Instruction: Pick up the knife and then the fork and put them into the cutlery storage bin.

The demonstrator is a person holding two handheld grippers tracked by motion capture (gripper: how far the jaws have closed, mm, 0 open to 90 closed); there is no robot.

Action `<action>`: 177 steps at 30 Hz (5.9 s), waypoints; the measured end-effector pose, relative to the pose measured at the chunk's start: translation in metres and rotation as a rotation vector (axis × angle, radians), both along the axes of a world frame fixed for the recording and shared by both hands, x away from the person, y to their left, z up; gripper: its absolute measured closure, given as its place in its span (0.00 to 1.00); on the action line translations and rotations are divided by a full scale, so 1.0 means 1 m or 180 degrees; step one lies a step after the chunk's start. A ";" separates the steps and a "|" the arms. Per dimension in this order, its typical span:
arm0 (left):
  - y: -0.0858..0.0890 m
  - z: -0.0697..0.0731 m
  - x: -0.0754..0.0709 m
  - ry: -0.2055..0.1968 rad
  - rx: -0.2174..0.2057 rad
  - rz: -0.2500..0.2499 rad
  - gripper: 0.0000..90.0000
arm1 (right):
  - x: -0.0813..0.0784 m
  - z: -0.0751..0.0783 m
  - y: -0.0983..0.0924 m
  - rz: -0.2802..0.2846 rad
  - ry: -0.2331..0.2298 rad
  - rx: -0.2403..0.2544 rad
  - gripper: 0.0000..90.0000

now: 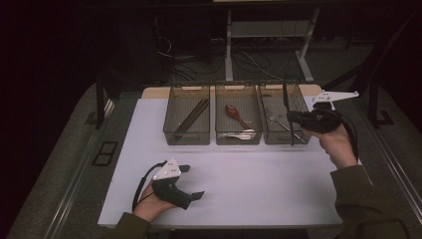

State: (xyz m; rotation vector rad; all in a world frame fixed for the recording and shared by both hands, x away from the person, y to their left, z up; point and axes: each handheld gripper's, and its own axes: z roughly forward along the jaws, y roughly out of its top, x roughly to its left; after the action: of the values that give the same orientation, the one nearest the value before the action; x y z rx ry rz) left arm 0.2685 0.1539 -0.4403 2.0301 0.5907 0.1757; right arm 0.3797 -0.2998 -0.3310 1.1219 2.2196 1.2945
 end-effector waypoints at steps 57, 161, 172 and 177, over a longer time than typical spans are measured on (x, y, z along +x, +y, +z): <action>0.000 -0.001 0.000 0.0004 0.0033 -0.0041 0.00 | 0.088 -0.055 -0.017 -0.0425 0.0746 -0.0969 0.88; 0.001 0.003 0.003 -0.0038 0.0005 -0.0033 0.00 | -0.089 -0.090 0.006 0.0209 0.0054 0.0223 0.19; 0.001 0.003 0.003 -0.0035 0.0018 -0.0038 0.00 | -0.110 -0.103 0.004 0.0200 0.0062 0.0236 0.19; 0.002 0.003 0.003 -0.0039 0.0042 -0.0051 0.00 | -0.116 -0.110 0.006 0.0253 0.0078 0.0219 0.18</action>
State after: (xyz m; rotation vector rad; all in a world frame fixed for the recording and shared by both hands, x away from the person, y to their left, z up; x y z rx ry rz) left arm 0.2710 0.1556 -0.4371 2.0447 0.5667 0.1827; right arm 0.2636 -0.2941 -0.4410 1.0895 2.2745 1.4064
